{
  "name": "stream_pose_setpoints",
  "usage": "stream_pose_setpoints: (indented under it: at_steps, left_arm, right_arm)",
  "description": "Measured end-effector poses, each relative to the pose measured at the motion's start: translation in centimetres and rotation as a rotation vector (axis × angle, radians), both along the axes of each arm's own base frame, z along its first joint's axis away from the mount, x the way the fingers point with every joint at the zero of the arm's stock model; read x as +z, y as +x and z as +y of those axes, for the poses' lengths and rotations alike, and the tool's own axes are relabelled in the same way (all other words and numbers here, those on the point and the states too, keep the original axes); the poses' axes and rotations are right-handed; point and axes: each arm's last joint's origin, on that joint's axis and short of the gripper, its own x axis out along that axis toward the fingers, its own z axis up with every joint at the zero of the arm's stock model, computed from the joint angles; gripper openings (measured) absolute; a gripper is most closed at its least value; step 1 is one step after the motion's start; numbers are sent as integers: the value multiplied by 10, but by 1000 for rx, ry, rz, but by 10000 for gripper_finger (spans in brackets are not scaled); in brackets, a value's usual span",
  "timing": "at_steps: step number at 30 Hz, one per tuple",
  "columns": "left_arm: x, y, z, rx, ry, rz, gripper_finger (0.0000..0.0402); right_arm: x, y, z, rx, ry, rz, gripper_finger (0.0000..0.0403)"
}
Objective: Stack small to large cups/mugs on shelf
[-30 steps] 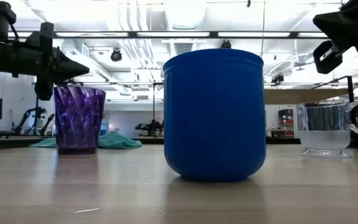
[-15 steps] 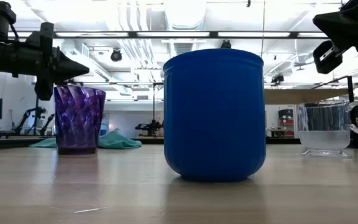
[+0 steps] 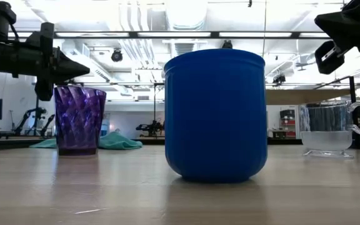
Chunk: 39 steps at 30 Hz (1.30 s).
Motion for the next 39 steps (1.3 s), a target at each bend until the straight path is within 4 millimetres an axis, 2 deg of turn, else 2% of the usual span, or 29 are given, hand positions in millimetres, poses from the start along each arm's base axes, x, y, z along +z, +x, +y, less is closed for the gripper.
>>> stream_pose_setpoints:
  at_steps: [32, 39]
  left_arm:
    - [0, 0, 0, 0, 0, 0, 0]
    - [3, 0, 0, 0, 7, -32, 0]
  right_arm:
    - [1, 0, 0, 3, 23, -8, 9]
    - [7, -1, 0, 16, 113, -56, 9]
